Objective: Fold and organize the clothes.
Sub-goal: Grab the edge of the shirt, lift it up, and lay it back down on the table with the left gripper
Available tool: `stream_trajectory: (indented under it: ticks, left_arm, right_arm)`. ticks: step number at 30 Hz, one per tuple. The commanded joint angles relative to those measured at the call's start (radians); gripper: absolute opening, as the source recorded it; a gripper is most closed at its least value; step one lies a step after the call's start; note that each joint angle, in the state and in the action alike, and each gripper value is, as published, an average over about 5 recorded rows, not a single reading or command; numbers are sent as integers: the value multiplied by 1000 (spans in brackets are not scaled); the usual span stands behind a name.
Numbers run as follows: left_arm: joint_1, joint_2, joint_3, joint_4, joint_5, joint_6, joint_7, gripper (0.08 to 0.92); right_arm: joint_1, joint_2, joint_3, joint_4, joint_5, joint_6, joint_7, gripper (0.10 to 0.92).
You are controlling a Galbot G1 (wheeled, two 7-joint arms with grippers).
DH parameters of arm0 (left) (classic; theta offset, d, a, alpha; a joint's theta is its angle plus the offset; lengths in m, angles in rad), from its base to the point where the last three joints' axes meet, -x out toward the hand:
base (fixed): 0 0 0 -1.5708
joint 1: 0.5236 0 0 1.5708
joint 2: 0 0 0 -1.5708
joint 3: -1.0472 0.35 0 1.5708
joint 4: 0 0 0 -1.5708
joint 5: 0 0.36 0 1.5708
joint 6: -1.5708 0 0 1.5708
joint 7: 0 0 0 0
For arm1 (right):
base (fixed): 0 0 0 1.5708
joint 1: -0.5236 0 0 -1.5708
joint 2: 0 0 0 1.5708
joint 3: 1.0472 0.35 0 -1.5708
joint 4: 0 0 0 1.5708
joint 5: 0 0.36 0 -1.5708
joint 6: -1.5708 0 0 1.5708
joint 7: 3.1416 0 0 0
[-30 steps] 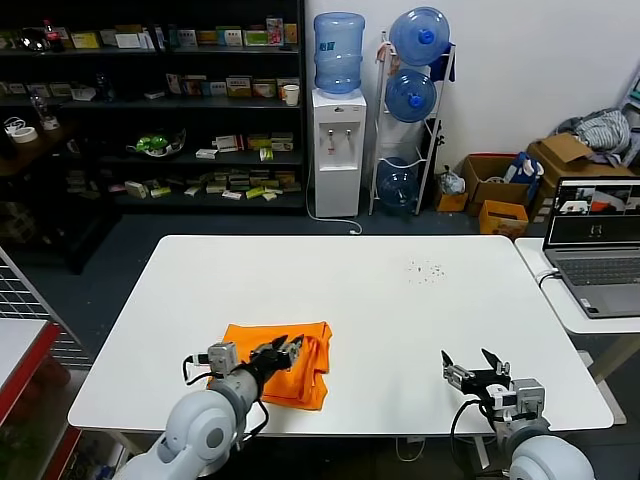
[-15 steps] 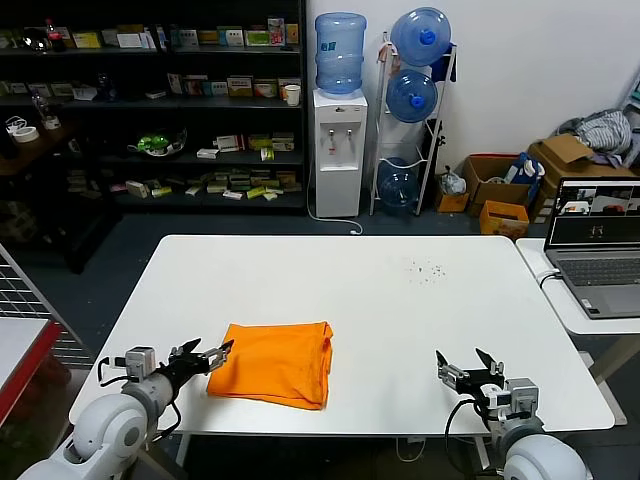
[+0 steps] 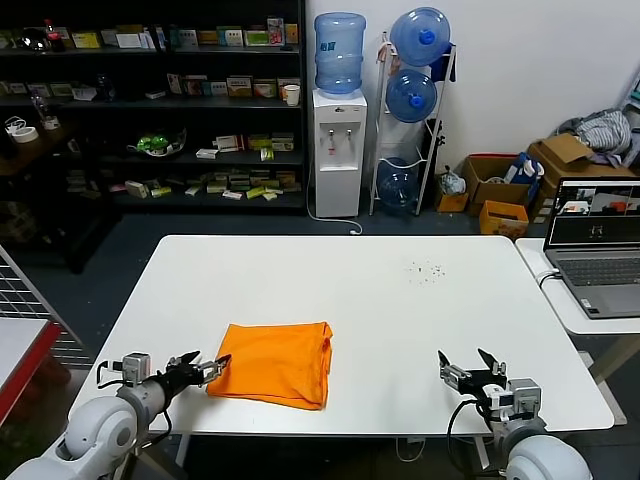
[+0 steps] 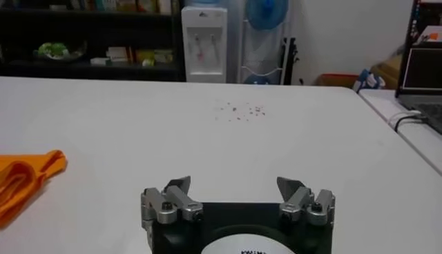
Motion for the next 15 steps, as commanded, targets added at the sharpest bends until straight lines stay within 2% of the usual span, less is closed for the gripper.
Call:
stream_trajectory:
  ticks: [1,5,15]
  left_arm:
    - [-35,5,58,41,19,-6,34,822]
    - [-45,-12,74,51,37,-13,33,782]
    - [-45,-31,84,46,64,-41,34,501]
  right_arm:
    - [4,1,-3,-3,1,-1,1,823]
    - [4,-2,-2,-1,3,-3,2,823]
    - [-3,-3,3,0,3,-2,2,823]
